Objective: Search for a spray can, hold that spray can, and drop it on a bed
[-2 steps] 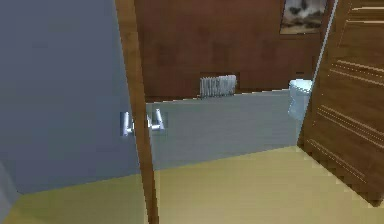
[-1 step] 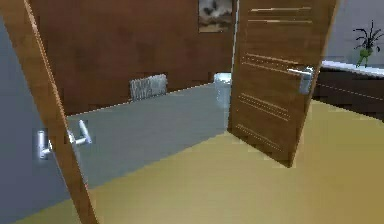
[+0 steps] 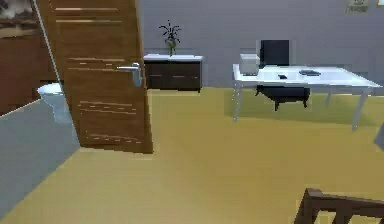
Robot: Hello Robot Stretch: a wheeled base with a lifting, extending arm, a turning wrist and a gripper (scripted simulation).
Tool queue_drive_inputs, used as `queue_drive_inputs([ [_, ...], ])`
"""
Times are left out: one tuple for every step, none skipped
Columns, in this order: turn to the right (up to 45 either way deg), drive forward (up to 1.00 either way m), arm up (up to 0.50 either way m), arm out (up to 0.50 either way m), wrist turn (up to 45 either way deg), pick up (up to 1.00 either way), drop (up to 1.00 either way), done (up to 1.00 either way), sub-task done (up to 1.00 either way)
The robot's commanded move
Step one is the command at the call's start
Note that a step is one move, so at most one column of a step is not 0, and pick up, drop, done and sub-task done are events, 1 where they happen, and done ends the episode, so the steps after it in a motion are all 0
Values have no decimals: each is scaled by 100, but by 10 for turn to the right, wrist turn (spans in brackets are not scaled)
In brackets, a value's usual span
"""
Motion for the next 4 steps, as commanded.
queue_drive_inputs([
  [450, 0, 0, 0, 0, 0, 0, 0, 0],
  [420, 0, 0, 0, 0, 0, 0, 0, 0],
  [0, 25, 0, 0, 0, 0, 0, 0, 0],
  [-450, 0, 0, 0, 0, 0, 0, 0, 0],
])
